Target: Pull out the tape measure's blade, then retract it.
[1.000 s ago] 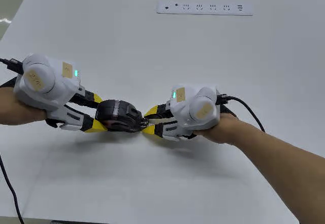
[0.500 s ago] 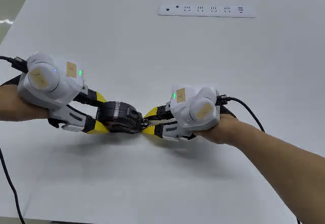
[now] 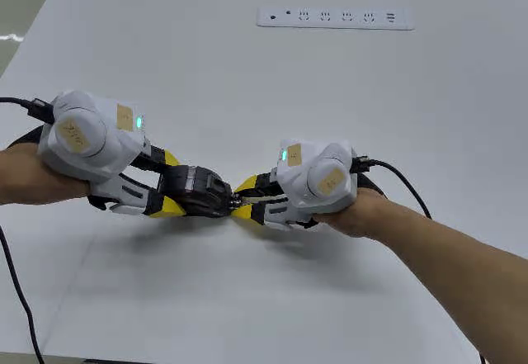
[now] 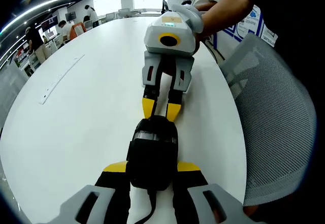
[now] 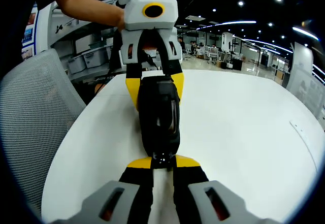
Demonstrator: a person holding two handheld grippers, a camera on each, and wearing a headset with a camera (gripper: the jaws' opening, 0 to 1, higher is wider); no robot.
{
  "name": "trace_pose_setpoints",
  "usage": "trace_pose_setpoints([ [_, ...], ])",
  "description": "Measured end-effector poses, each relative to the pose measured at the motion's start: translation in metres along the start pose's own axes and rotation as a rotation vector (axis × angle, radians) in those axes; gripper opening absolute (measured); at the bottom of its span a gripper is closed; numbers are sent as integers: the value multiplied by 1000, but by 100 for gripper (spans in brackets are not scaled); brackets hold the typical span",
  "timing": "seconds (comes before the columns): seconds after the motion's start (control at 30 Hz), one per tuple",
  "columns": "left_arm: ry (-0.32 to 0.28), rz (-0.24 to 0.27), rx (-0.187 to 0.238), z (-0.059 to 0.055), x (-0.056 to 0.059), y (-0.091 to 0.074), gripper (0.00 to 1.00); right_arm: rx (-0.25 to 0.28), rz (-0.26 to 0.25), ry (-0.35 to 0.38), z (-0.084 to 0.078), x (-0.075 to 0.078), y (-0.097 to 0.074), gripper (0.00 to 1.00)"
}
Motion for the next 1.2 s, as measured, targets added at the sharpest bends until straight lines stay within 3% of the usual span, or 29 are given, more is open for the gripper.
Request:
trace_pose_setpoints([
  [1.2,11,-27,5,-2,0,0,28,-69,9,-11,-2,-2,-10,10],
])
Point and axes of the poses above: the centre of the closed fingertips' face, and the gripper's own axes: y roughly forward along the fingers, x roughly to its right, z roughly out of its top, the point moved 8 cm from there along -y, roughly backward along the fingers, and after that the axes turned 8 degrees about -x, right-handed, at the moved point
